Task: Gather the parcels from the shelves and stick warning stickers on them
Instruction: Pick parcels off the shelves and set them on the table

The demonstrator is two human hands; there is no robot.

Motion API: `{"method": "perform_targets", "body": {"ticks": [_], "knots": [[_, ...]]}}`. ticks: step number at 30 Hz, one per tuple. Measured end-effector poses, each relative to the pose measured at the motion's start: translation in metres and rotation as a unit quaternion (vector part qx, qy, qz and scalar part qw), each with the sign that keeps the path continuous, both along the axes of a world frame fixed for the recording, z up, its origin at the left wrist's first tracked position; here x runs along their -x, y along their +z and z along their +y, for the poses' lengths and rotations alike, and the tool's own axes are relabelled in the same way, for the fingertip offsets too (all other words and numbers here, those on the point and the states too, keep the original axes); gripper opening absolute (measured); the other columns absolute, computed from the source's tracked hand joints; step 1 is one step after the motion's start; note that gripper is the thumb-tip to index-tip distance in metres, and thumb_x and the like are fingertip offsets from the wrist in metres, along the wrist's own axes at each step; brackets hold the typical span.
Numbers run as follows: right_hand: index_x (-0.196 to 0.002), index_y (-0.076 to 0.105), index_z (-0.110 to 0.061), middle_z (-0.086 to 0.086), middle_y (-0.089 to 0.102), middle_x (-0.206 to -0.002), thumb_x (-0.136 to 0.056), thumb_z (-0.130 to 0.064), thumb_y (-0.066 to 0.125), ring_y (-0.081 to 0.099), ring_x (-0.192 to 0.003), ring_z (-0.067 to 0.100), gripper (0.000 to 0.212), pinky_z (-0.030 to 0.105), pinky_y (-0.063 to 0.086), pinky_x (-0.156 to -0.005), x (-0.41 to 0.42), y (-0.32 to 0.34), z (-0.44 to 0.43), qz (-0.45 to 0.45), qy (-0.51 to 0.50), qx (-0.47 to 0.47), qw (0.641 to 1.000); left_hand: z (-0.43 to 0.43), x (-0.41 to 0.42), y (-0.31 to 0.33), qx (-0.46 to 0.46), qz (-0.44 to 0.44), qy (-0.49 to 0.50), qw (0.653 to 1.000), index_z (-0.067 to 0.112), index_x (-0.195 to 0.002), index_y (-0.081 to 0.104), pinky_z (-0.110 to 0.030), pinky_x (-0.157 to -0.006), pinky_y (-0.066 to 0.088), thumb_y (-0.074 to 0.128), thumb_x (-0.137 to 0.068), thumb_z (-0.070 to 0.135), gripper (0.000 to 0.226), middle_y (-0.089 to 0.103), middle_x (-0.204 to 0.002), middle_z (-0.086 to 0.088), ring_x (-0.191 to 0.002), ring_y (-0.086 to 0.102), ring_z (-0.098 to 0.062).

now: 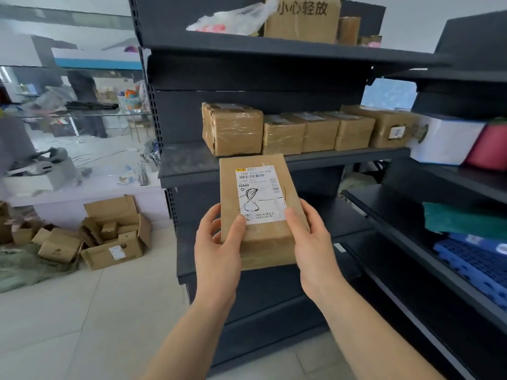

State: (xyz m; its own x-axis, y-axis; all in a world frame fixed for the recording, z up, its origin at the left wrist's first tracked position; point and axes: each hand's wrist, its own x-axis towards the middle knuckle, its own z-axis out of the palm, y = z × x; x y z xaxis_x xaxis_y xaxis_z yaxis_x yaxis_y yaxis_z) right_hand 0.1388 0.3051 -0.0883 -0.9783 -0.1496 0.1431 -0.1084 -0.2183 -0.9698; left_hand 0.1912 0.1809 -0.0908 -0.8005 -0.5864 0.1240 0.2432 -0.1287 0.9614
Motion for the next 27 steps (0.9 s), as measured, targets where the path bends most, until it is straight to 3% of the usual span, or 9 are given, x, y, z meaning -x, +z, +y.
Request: {"method": "perform_targets", "body": {"ticks": [6,15,19,23,27], "knots": [[-0.128,0.053,-0.034,-0.011,0.067,-0.114,-0.090,-0.039,0.060,0.066,-0.099,0.005,0.038,0.023,0.055,-0.073,-0.045,-0.021,0.099,-0.007,-0.110,-0.017,0.994,0.091,-0.022,-0.017,0.019,-0.009,-0.098,0.995,0.037,-0.128,0.052,-0.031,-0.085,0.054,0.064,-0.089,0.035,0.041,0.062,-0.118,0.016,-0.107,0.062,-0.010],[-0.125,0.055,-0.037,-0.017,0.067,-0.111,-0.090,-0.038,0.062,0.065,-0.094,-0.002,0.036,0.015,0.053,-0.066,-0.099,-0.034,0.235,-0.024,-0.299,-0.015,0.954,0.225,-0.018,-0.026,0.031,-0.043,-0.271,0.961,0.036,-0.128,0.052,-0.039,-0.091,0.054,0.064,-0.089,0.034,0.041,0.061,-0.118,0.015,-0.106,0.059,-0.008],[-0.126,0.054,-0.036,-0.016,0.066,-0.115,-0.089,-0.039,0.062,0.064,-0.100,0.001,0.038,0.020,0.052,-0.074,-0.121,-0.035,0.286,-0.031,-0.403,-0.012,0.915,0.282,-0.016,-0.027,0.040,-0.032,-0.372,0.927,0.038,-0.121,0.056,-0.038,-0.089,0.055,0.065,-0.089,0.033,0.034,0.063,-0.112,0.017,-0.104,0.062,-0.007],[-0.124,0.056,-0.034,-0.014,0.067,-0.115,-0.089,-0.038,0.063,0.064,-0.104,0.006,0.036,0.031,0.054,-0.086,-0.148,-0.034,0.326,-0.039,-0.489,0.002,0.872,0.333,-0.017,-0.027,0.064,-0.022,-0.455,0.888,0.039,-0.120,0.057,-0.029,-0.082,0.053,0.066,-0.088,0.035,0.034,0.063,-0.113,0.016,-0.103,0.062,-0.006],[-0.127,0.055,-0.033,-0.013,0.067,-0.116,-0.090,-0.036,0.063,0.064,-0.107,0.009,0.038,0.034,0.055,-0.089,-0.193,-0.036,0.367,-0.041,-0.581,0.023,0.813,0.394,-0.034,-0.026,0.071,-0.021,-0.563,0.823,0.035,-0.126,0.055,-0.035,-0.086,0.054,0.067,-0.087,0.037,0.041,0.064,-0.116,0.012,-0.103,0.063,-0.009]]}}
